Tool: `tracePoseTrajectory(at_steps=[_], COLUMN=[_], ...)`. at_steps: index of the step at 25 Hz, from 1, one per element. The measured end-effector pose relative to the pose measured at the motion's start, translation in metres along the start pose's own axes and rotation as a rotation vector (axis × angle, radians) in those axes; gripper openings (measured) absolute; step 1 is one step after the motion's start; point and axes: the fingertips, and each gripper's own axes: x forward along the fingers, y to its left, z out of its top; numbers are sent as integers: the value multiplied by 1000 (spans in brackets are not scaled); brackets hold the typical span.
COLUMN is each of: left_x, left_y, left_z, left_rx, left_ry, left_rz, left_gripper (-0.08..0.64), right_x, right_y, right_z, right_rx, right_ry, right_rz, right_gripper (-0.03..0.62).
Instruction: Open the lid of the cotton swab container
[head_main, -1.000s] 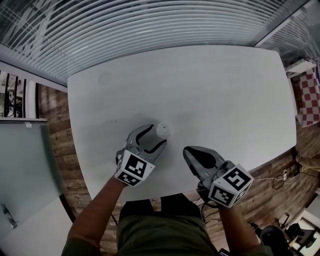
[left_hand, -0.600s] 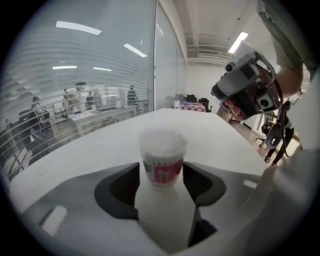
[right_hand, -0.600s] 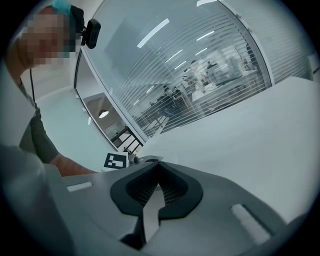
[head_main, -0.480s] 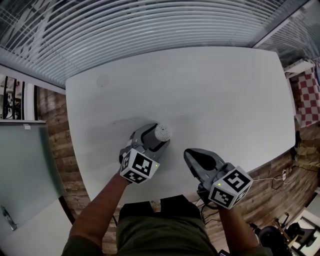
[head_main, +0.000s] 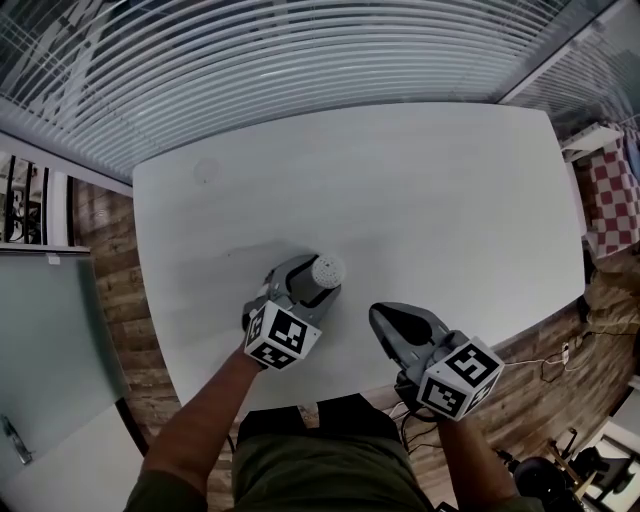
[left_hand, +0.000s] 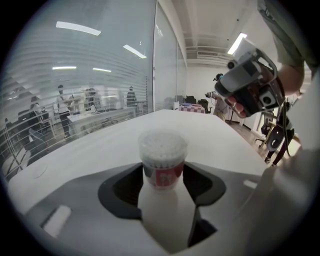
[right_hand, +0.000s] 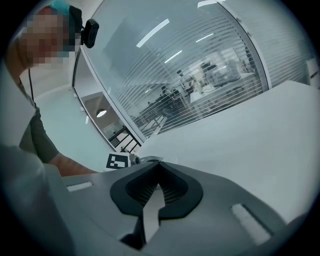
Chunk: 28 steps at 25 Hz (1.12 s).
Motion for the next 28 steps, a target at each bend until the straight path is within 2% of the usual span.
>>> tracePoseTrajectory(at_steps=[10, 17, 28], left_x=[-13, -31, -88], left_y=[2, 2, 5], left_z=[12, 31, 76], left_rx=[-3, -11, 33], left_ry=[-39, -104, -201], left_rz=[-8, -3, 29], left_gripper=[249, 245, 244], right_x=[-4, -11, -14], right_y=[5, 13, 54], right_z=[8, 14, 44], right_rx=[-10, -26, -87], right_ry=[-15, -35, -106], right_rz=[-10, -19, -11], right_gripper=[9, 9, 9])
